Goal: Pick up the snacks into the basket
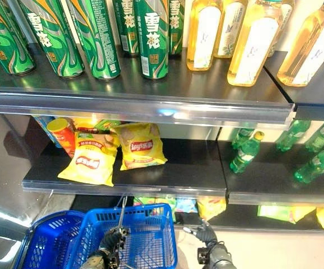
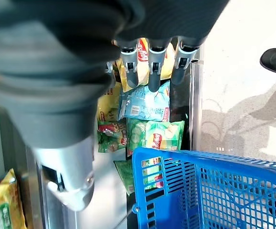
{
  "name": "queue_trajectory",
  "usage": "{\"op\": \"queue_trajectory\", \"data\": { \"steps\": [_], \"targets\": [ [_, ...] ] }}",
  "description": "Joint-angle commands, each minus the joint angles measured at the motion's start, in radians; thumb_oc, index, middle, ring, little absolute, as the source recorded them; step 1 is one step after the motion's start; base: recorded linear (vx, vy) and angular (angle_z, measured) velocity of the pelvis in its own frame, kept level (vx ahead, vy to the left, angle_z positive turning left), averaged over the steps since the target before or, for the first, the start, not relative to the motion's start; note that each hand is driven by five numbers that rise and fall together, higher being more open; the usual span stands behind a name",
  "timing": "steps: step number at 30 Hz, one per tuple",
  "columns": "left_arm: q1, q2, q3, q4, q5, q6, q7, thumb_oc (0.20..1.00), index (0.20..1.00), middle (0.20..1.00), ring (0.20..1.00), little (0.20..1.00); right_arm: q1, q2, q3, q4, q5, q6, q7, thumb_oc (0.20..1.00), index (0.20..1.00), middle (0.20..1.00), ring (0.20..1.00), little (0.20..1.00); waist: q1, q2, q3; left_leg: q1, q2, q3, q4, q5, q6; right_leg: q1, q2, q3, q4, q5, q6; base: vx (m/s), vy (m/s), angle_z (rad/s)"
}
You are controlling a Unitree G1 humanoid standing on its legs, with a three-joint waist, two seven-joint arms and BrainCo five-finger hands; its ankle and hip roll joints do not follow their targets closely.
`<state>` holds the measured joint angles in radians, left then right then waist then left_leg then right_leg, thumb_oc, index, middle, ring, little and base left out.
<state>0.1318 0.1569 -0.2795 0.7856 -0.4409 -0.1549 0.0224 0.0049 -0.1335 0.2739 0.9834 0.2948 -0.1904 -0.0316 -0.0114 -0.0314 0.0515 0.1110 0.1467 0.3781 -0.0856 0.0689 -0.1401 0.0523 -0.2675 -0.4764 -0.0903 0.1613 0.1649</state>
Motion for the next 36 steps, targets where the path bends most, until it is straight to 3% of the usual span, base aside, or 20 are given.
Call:
{"op": "queue_trajectory", "data": {
  "steps": [1,10,17,18,24,28,30,32,36],
  "targets": [
    [-0.12,-0.031,0.026,-0.013,0.056,-0.102,0.003,0.2,0.2,0.2,0.2,0.2,-0.061,0.006,0.02,-0.011,-0.026,-0.04,-0.012,1.0,1.0,1.0,1.0,1.0,-0.005,-0.013,0.007,-0.036,-0.052,-0.02,-0.002,-0.017,0.072,0.022,0.019,-0.01,0.036,-0.023,0.009,0.0,0.0,0.0],
    [-0.107,-0.025,0.051,-0.036,0.04,-0.103,0.008,0.2,0.2,0.2,0.2,0.2,-0.043,-0.002,0.045,-0.082,-0.065,-0.038,-0.014,1.0,1.0,1.0,1.0,1.0,0.0,-0.015,0.011,-0.028,-0.047,-0.033,-0.002,-0.033,0.064,0.033,0.027,-0.002,0.034,-0.032,0.019,0.01,-0.002,0.01],
    [-0.102,-0.02,0.06,-0.037,0.047,-0.105,0.011,0.2,0.2,0.2,0.2,0.2,-0.024,-0.012,0.059,-0.132,-0.083,-0.041,0.0,1.0,1.0,1.0,1.0,1.0,-0.003,-0.022,0.019,-0.039,-0.051,-0.019,-0.002,-0.014,0.072,0.022,0.022,-0.013,0.037,-0.021,0.009,0.0,-0.001,0.01],
    [-0.101,-0.02,0.06,-0.036,0.047,-0.105,0.011,0.2,0.2,0.2,0.2,0.2,-0.023,-0.012,0.059,-0.131,-0.083,-0.041,0.0,1.0,1.0,1.0,1.0,1.0,-0.003,-0.019,0.016,-0.03,-0.047,-0.031,-0.002,-0.032,0.064,0.031,0.028,-0.001,0.035,-0.031,0.02,-0.07,-0.002,0.0],
    [-0.097,-0.01,0.075,-0.072,0.051,-0.108,0.01,0.2,0.2,0.2,0.2,0.2,-0.006,-0.034,0.057,-0.174,-0.098,-0.047,0.01,1.0,1.0,1.0,1.0,1.0,-0.001,-0.023,0.034,-0.04,-0.052,-0.018,0.015,-0.018,0.077,0.011,0.007,-0.015,0.091,-0.034,0.01,-0.02,-0.002,0.01],
    [-0.087,0.03,0.076,-0.187,0.034,-0.113,0.004,0.2,0.2,0.2,0.2,0.2,0.002,-0.064,0.045,-0.271,-0.085,-0.052,0.028,1.0,1.0,1.0,1.0,1.0,-0.003,-0.027,0.096,-0.11,-0.022,-0.028,0.191,-0.072,0.078,-0.051,-0.031,-0.027,0.263,-0.1,-0.005,-0.07,-0.011,0.05],
    [-0.082,0.037,0.071,-0.217,0.018,-0.113,-0.006,0.2,0.2,0.2,0.2,0.2,0.007,-0.074,0.04,-0.293,-0.074,-0.054,0.034,1.0,1.0,1.0,1.0,1.0,-0.003,-0.029,0.111,-0.142,-0.009,-0.031,0.243,-0.088,0.075,-0.061,-0.04,-0.035,0.285,-0.111,-0.009,-0.13,-0.033,0.11],
    [-0.073,0.055,0.055,-0.298,-0.036,-0.116,-0.032,0.2,0.2,0.2,0.2,0.2,0.021,-0.1,0.03,-0.354,-0.041,-0.068,0.055,1.0,1.0,1.0,1.0,1.0,-0.009,-0.024,0.154,-0.217,0.059,-0.043,0.369,-0.137,0.051,-0.114,-0.067,-0.048,0.404,-0.166,-0.002,-0.13,-0.053,0.15],
    [-0.067,0.075,0.047,-0.363,-0.066,-0.117,-0.047,0.2,0.2,0.2,0.2,0.2,0.033,-0.136,0.022,-0.443,-0.031,-0.078,0.074,1.0,1.0,1.0,1.0,1.0,-0.016,-0.013,0.181,-0.314,0.107,-0.056,0.503,-0.18,0.051,-0.192,-0.091,-0.051,0.526,-0.221,-0.013,-0.09,-0.012,0.27]
  ]
}}
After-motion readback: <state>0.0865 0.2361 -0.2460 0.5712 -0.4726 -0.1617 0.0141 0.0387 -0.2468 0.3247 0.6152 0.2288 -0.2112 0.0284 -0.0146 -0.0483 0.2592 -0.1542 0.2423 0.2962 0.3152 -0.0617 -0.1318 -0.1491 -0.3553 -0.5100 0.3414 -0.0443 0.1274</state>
